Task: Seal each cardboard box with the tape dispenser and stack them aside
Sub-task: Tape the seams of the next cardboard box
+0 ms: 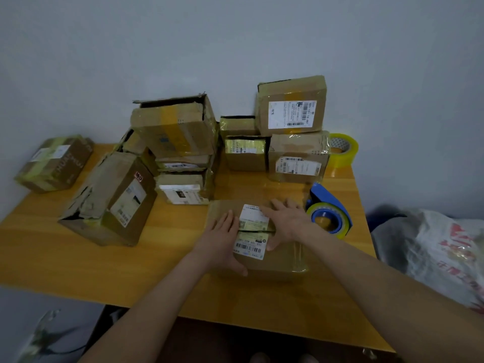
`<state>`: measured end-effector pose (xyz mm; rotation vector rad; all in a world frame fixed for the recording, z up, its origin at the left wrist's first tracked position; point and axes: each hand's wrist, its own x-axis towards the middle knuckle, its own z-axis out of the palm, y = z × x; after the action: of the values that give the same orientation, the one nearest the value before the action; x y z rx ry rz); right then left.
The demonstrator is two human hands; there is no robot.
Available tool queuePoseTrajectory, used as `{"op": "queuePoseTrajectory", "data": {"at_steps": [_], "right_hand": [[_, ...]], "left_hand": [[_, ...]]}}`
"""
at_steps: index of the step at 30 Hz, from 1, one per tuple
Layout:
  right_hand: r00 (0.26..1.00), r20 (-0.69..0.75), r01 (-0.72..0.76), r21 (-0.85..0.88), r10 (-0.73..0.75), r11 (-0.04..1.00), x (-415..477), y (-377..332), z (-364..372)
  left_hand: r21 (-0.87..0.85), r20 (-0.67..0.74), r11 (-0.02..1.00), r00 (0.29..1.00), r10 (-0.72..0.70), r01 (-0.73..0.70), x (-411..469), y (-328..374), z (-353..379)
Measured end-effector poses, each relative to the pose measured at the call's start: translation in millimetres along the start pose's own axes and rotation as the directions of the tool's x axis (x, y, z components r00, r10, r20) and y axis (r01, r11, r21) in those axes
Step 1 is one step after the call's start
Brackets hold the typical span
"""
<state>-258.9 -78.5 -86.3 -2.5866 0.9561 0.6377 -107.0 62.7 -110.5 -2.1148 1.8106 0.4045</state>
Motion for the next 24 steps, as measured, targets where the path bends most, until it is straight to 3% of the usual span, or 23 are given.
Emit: {"op": "queuePoseTrajectory", "data": {"at_steps": [5, 8, 10, 12, 14, 16, 18, 24], "right_hand": [[1.0, -0.006, 0.009, -0.071, -0.01, 0.997, -0.7, 0.1, -1.8], [0.997, -0.079, 0.013, 0.078, -0.006, 0.997, -8.0, 8.8, 1.3], [0.956, -0.25, -0.091, 0.256, 0.156, 0.962, -14.0, 29.9, 2.1], [0.853, -0.34, -0.285, 0.331, 0.396, 0.899, -18.4, 59.7, 5.9], [0.777, -0.264, -0.482, 0.334, 0.571, 0.81, -21.3, 88.0, 13.9], [0.759, -0.112, -0.572, 0.355, 0.641, 0.739, -18.8, 104.8, 22.6], [0.764, -0.02, -0.593, 0.369, 0.644, 0.715, -12.4, 111.9, 31.7], [0.741, -0.01, -0.562, 0.536, 0.671, 0.63, -4.1, 125.7, 43.0]], "left_hand": [[-0.113, -0.064, 0.993, 0.997, 0.04, -0.047, -3.1, -2.9, 6.5], [-0.146, -0.061, 0.988, 0.997, 0.046, -0.055, -3.4, -5.2, 8.7], [-0.165, -0.057, 0.985, 0.997, 0.051, -0.06, -3.9, -5.4, 8.1], [-0.17, -0.053, 0.984, 0.997, 0.051, -0.059, -3.7, -5.9, 6.9], [-0.171, -0.047, 0.984, 0.998, 0.048, -0.055, -3.0, -6.2, 6.5], [-0.172, -0.055, 0.984, 0.998, 0.044, -0.053, -2.6, -7.1, 7.5], [-0.17, -0.072, 0.984, 0.997, 0.042, -0.053, -2.9, -7.9, 10.0], [-0.153, -0.095, 0.987, 0.995, 0.034, -0.049, -3.2, -10.1, 16.5]]}}
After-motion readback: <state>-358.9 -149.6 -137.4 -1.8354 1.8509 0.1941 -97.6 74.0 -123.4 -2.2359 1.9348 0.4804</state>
